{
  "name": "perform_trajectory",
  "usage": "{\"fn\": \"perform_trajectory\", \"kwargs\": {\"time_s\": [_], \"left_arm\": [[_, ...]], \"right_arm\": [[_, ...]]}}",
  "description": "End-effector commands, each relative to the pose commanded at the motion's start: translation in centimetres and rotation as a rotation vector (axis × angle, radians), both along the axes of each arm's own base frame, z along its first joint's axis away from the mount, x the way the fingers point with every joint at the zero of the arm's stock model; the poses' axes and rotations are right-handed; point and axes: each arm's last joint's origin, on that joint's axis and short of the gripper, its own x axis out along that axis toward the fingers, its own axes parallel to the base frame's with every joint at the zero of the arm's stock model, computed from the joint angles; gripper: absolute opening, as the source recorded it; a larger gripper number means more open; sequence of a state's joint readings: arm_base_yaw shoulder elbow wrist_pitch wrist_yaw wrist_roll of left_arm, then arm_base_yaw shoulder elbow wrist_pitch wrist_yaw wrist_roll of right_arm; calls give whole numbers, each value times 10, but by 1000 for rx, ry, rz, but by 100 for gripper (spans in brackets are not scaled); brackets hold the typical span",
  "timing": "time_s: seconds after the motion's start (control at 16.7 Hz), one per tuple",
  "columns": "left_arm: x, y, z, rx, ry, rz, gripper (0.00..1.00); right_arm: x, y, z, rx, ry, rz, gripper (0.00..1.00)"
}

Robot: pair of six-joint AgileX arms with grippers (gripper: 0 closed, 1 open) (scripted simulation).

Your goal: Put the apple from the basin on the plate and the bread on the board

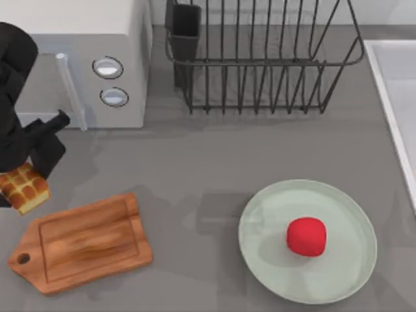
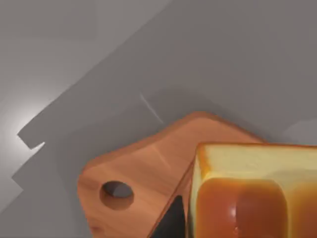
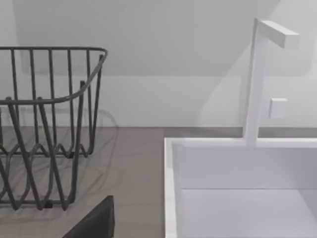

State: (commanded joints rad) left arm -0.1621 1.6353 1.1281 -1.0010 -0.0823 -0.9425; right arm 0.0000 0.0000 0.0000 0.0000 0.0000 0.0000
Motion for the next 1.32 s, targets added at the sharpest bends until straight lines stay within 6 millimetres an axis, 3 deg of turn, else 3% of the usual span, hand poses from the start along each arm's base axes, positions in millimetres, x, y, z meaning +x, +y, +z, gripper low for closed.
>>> {"fn": "perform_trajectory", "kwargs": {"time_s": [0.3,0.6,0.84,1.32], "left_arm": [[-11,-23,-5,-48,-10,428,0],[-22,-39,-10,-77,2,708,0],[-27,-45,-13,-77,20,809,0],[-26,-45,-14,-76,21,821,0]], "right_arm": [[0,0,0,0,0,0,100],[0,0,0,0,0,0,100],[0,0,0,0,0,0,100],[0,0,0,0,0,0,100]]}}
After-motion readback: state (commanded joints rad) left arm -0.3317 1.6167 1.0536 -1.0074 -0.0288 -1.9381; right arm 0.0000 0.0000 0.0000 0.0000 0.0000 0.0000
